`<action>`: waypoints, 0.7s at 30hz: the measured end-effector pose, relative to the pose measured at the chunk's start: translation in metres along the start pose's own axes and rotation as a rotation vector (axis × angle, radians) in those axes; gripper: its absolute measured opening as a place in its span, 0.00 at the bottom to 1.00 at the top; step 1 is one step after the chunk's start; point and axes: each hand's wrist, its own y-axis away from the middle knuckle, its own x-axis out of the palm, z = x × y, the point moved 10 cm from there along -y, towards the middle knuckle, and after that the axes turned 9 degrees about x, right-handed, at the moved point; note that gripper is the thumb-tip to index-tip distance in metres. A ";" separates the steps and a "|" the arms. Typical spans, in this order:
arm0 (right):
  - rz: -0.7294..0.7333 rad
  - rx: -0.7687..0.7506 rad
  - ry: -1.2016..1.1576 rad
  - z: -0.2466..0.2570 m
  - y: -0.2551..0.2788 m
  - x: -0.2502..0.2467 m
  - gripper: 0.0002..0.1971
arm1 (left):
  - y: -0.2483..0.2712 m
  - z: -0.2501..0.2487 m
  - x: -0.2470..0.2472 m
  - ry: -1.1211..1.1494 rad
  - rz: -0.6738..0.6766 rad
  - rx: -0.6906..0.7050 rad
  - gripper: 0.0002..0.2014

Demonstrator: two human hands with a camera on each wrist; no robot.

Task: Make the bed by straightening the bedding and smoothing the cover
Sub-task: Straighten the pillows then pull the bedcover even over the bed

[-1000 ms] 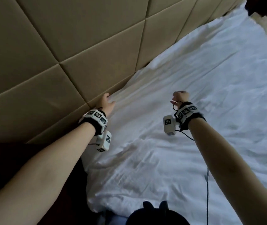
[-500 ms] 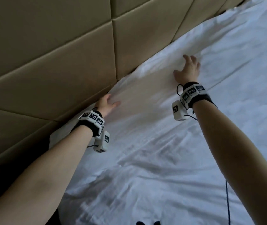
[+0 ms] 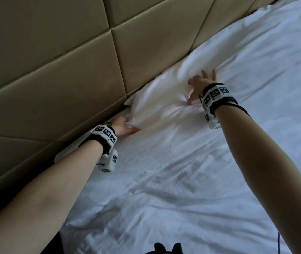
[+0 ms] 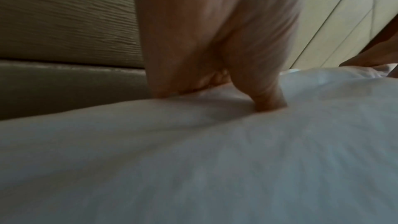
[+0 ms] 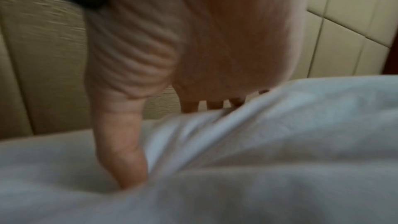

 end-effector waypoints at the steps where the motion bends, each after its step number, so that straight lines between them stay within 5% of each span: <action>1: -0.022 -0.002 0.022 -0.002 0.003 -0.001 0.43 | 0.002 -0.005 -0.001 -0.024 0.019 0.010 0.35; 5: -0.125 -0.007 0.133 -0.001 0.017 0.004 0.32 | 0.014 -0.009 -0.006 -0.091 0.060 -0.036 0.48; 10: -0.338 -0.030 -0.014 0.006 0.043 0.005 0.19 | 0.021 -0.028 -0.015 -0.096 0.035 0.049 0.56; 13: -0.353 -0.039 -0.044 0.013 0.055 0.004 0.20 | 0.031 -0.053 -0.024 -0.001 0.026 0.180 0.46; 18: -0.582 0.076 -0.200 0.011 0.083 -0.054 0.15 | 0.045 -0.070 -0.076 0.100 -0.202 0.313 0.18; 21: -0.692 0.186 -0.493 -0.003 0.108 -0.101 0.17 | 0.069 -0.089 -0.111 -0.033 -0.334 0.375 0.16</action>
